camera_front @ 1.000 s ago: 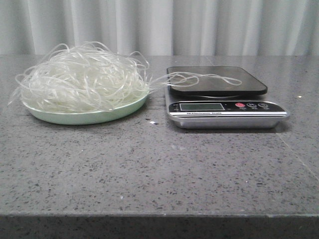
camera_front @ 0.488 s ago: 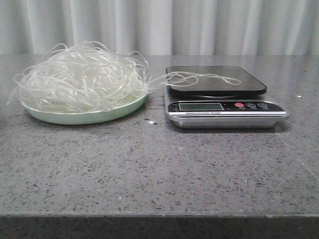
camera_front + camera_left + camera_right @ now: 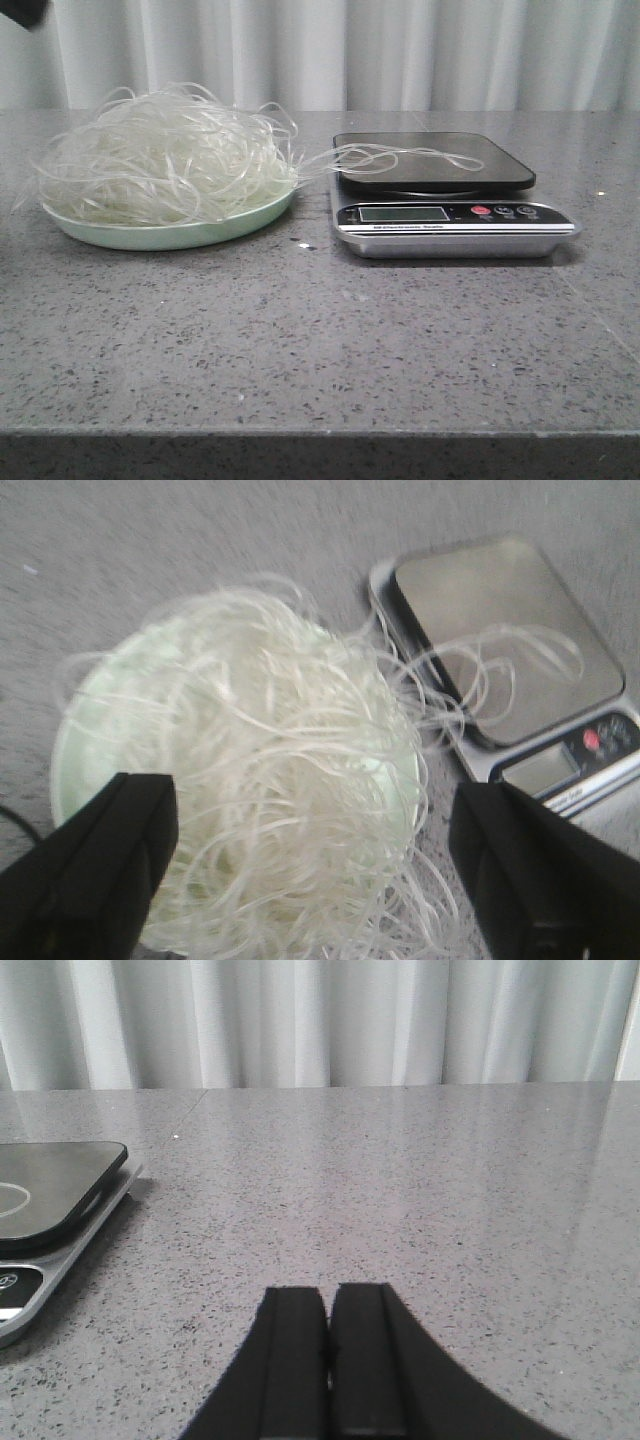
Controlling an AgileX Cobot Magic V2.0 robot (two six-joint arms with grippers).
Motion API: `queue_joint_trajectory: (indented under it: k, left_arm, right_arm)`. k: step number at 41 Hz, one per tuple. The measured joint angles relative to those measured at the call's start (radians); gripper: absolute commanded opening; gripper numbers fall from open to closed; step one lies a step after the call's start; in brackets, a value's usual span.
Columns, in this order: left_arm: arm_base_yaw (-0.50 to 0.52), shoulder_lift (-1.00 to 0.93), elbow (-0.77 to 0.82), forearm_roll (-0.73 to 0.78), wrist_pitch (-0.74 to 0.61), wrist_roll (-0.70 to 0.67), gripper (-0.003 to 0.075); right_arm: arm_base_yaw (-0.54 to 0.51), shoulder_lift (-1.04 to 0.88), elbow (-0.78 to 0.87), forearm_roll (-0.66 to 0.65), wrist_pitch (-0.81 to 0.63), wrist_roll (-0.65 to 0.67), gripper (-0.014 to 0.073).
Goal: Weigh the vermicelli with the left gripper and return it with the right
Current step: 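Lower the left gripper into the vermicelli on the green plate and close, then lift the vermicelli bundle with the left gripper and carry it over the scale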
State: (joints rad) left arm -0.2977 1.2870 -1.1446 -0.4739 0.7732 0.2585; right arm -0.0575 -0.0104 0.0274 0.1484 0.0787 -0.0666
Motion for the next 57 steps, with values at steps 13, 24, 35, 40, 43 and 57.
queue_joint_trajectory:
  k: [13,24,35,40,43,57]
  left_arm:
    - [-0.104,0.224,-0.108,0.137,0.116,0.004,0.0607]
    - [-0.137,0.301,-0.119,0.306,0.158,-0.02,0.0604]
    - [-0.137,0.321,-0.123,0.314,0.181,-0.024,0.0265]
    - [-0.137,0.323,-0.126,0.316,0.183,-0.024,0.0154]
    - [-0.137,0.323,-0.133,0.318,0.187,-0.024,0.0141]
    - [-0.137,0.329,-0.245,0.354,0.21,-0.024,0.0139]
  right_arm:
    - [0.0,0.0,0.0,0.0,0.0,0.0,0.015]
    - [0.0,0.0,0.0,0.0,0.0,0.0,0.015]
    - [0.0,0.0,0.0,0.0,0.0,0.0,0.015]
    - [0.0,0.0,0.0,0.0,0.0,0.0,0.015]
    - [0.0,0.0,0.0,0.0,0.0,0.0,0.015]
    - [0.0,0.0,0.0,0.0,0.0,0.0,0.015]
